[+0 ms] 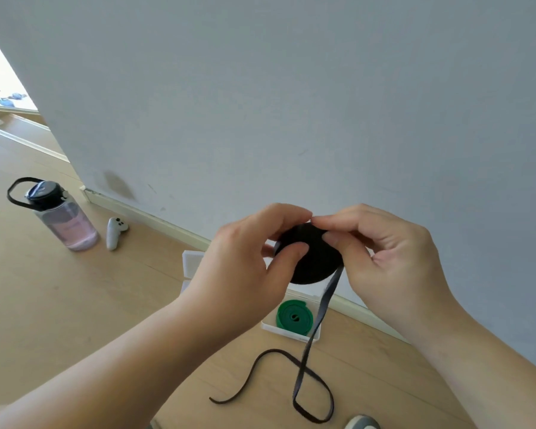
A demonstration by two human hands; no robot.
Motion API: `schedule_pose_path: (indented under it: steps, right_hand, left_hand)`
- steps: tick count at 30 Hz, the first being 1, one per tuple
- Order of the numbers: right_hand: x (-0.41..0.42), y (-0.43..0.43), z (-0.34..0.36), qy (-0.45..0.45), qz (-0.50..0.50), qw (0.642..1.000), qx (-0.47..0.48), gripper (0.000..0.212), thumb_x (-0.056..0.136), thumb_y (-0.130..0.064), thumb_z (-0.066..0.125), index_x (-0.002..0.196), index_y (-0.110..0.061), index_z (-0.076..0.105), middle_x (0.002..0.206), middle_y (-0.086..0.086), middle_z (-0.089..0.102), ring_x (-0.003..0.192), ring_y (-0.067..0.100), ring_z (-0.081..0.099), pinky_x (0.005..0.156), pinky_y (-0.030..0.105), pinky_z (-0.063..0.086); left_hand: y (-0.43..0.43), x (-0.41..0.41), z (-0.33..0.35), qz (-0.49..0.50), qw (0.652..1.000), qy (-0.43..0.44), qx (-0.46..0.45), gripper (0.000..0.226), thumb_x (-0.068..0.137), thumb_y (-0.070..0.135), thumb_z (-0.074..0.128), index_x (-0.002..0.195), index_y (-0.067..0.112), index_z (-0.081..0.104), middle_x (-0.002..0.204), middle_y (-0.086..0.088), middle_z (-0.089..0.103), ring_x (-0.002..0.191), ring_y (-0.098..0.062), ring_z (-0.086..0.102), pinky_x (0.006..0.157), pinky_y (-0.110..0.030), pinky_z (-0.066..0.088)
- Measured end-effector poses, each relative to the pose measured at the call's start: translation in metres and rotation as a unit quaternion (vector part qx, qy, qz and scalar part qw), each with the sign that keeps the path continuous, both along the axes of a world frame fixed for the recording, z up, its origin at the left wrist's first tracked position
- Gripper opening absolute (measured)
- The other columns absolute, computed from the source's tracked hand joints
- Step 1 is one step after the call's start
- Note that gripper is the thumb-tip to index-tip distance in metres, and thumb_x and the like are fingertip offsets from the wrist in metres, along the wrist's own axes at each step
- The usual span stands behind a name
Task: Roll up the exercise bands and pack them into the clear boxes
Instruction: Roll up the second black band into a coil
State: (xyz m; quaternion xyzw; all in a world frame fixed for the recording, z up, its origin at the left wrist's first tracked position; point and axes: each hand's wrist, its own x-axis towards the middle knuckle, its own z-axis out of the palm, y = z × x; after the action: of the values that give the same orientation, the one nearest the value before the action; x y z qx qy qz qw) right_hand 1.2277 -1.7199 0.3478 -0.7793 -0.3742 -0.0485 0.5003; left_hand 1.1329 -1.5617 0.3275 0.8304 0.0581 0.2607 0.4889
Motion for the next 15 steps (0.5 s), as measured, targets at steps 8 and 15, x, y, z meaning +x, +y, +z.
schedule_pose_path:
  steps: [8,15]
  right_hand:
    - [0.001,0.002,0.003,0.188,-0.013,0.979,0.082,0.036,0.082,0.0,0.081,0.101,-0.031,0.077,0.092,-0.006,0.081,0.089,0.012,0.077,0.084,0.022,0.06]
    - [0.003,0.001,0.0,0.132,-0.034,0.99,0.028,0.036,0.09,0.003,0.072,0.094,-0.032,0.08,0.087,-0.016,0.078,0.085,0.002,0.073,0.08,0.011,0.054]
  left_hand:
    - [0.0,0.001,0.009,0.067,0.985,-0.045,-0.153,0.032,0.09,0.002,0.074,0.105,0.03,0.075,0.091,0.019,0.076,0.092,0.002,0.071,0.073,-0.005,0.051]
    - [0.002,0.004,-0.002,0.05,0.996,0.024,-0.074,0.019,0.089,0.014,0.077,0.099,0.024,0.066,0.105,0.016,0.071,0.102,-0.003,0.069,0.088,-0.022,0.059]
